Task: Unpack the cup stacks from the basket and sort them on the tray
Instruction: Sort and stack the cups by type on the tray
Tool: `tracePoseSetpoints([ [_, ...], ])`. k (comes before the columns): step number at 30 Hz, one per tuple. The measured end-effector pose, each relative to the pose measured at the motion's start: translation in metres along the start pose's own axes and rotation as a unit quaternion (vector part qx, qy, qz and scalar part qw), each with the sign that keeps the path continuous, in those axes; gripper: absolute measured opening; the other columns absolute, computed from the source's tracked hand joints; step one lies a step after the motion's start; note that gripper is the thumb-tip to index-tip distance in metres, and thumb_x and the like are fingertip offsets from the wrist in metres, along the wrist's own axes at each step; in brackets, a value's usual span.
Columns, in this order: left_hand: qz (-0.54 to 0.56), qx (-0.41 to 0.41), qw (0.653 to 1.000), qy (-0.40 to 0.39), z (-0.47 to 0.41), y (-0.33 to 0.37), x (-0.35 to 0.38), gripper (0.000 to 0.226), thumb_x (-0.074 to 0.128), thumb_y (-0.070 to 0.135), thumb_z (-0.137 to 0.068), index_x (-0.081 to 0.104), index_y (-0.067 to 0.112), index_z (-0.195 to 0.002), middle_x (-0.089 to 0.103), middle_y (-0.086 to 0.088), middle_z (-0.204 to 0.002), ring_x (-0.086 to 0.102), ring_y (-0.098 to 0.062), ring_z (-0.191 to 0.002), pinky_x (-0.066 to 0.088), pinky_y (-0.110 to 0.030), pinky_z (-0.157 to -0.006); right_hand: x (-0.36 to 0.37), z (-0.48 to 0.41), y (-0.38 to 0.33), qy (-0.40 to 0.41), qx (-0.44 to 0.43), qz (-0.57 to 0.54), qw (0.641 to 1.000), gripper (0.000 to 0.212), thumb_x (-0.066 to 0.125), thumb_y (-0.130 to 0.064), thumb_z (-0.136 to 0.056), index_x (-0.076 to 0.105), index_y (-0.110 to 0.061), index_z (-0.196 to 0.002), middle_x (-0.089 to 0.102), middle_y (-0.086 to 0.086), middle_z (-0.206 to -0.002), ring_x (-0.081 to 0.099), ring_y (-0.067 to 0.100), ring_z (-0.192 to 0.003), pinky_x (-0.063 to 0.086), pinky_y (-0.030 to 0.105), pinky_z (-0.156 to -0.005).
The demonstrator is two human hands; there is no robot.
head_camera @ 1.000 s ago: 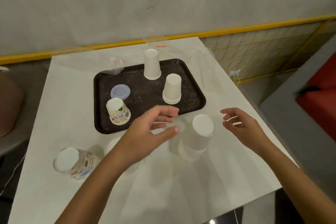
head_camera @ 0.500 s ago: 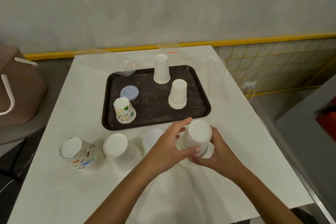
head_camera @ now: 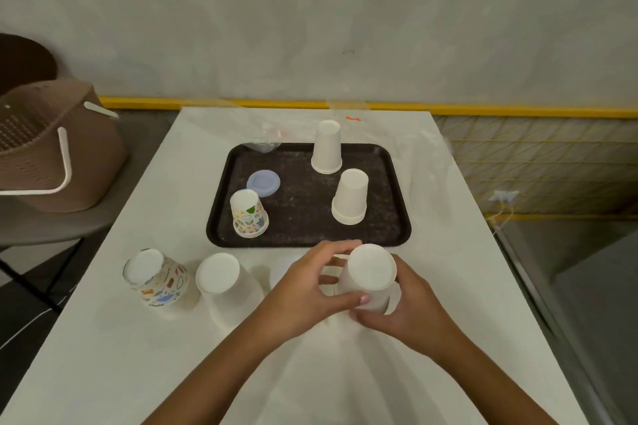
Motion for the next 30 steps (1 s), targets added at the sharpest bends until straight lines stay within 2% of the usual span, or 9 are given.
tracePoseSetpoints([
  [5,0.006,0.025,1.000,0.017,0.004,0.019,-0.006,0.057,0.076,0.027,-0.072,0.044,0.051,-0.113,0.050,0.027,-0.117,0.048,0.010,-0.107,0.045,-0.006,-0.082,-0.012,0.001,-0.018,-0.011,-0.021,0.004,1.000,0.063,0.082,-0.027,-0.065,0.033,-0.053,-0.097,0.035,-0.040,-0.099,0.045,-0.013,-0.092,0.036,-0.007,-0.063],
  [7,0.009,0.040,0.999,0.026,0.006,0.029,-0.009,0.056,0.077,0.026,-0.072,0.046,0.049,-0.113,0.052,0.025,-0.114,0.048,0.012,-0.105,0.045,-0.006,-0.081,-0.016,0.002,-0.026,-0.020,-0.026,0.008,0.999,0.065,0.081,-0.029,-0.064,0.032,-0.054,-0.098,0.035,-0.039,-0.101,0.044,-0.012,-0.094,0.037,-0.003,-0.073],
  [9,0.013,0.052,0.998,0.036,0.006,0.039,-0.013,0.055,0.077,0.026,-0.071,0.048,0.045,-0.115,0.053,0.022,-0.114,0.050,0.009,-0.104,0.047,-0.011,-0.081,-0.022,0.002,-0.035,-0.030,-0.028,-0.002,0.999,0.066,0.082,-0.030,-0.064,0.032,-0.055,-0.100,0.040,-0.036,-0.104,0.046,-0.009,-0.098,0.040,0.010,-0.086],
  [10,0.014,0.060,0.997,0.040,0.006,0.045,-0.016,0.055,0.077,0.027,-0.071,0.049,0.044,-0.114,0.054,0.020,-0.114,0.051,0.008,-0.103,0.049,-0.013,-0.082,-0.026,0.002,-0.040,-0.035,-0.032,-0.010,0.999,0.067,0.082,-0.029,-0.063,0.034,-0.054,-0.102,0.044,-0.034,-0.107,0.048,-0.007,-0.101,0.042,0.012,-0.087],
  [15,0.016,0.088,0.995,0.052,0.002,0.075,-0.028,0.053,0.081,0.032,-0.066,0.053,0.044,-0.109,0.058,0.018,-0.110,0.057,0.003,-0.096,0.052,-0.015,-0.074,-0.044,0.001,-0.066,-0.047,-0.062,-0.049,0.996,0.064,0.082,-0.027,-0.060,0.042,-0.051,-0.103,0.054,-0.031,-0.105,0.052,-0.014,-0.099,0.046,0.001,-0.072],
  [20,0.000,0.080,0.996,0.051,-0.010,0.089,-0.034,0.054,0.073,0.051,-0.059,0.052,0.049,-0.108,0.058,0.022,-0.107,0.058,0.003,-0.094,0.053,-0.015,-0.075,-0.057,-0.009,-0.076,-0.050,-0.071,-0.074,0.993,0.064,0.077,-0.043,-0.045,0.048,-0.048,-0.102,0.060,-0.034,-0.101,0.056,-0.012,-0.097,0.049,0.007,-0.071],
  [25,0.000,0.099,0.993,0.063,-0.033,0.102,-0.040,0.048,0.076,0.029,-0.070,0.051,0.042,-0.110,0.058,0.020,-0.107,0.059,0.000,-0.093,0.053,-0.014,-0.077,-0.071,-0.033,-0.082,-0.024,-0.084,-0.059,0.994,0.060,0.079,-0.038,-0.052,0.044,-0.051,-0.100,0.061,-0.027,-0.097,0.058,-0.006,-0.094,0.050,0.010,-0.068],
  [28,-0.034,0.122,0.989,0.079,-0.050,0.100,-0.040,0.052,0.075,0.022,-0.074,0.048,0.037,-0.115,0.052,0.021,-0.110,0.057,-0.003,-0.103,0.052,-0.017,-0.084,-0.077,-0.055,-0.080,0.016,-0.109,-0.021,0.994,0.064,0.081,-0.024,-0.063,0.037,-0.050,-0.102,0.049,-0.032,-0.102,0.051,-0.009,-0.095,0.045,0.002,-0.069],
  [30,-0.084,0.138,0.983,0.082,-0.059,0.094,-0.037,0.056,0.074,0.021,-0.076,0.045,0.032,-0.124,0.046,0.020,-0.113,0.052,-0.003,-0.109,0.050,-0.016,-0.089,-0.077,-0.069,-0.075,0.040,-0.129,0.002,0.991,0.066,0.080,-0.024,-0.065,0.034,-0.047,-0.106,0.046,-0.030,-0.105,0.049,-0.009,-0.098,0.041,0.000,-0.072],
])
Point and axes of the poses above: each hand's wrist, its own z-axis away from the middle knuckle, its own x-axis out of the palm, y = z × x, the point moved 7 cm from there along -z, towards the middle knuckle
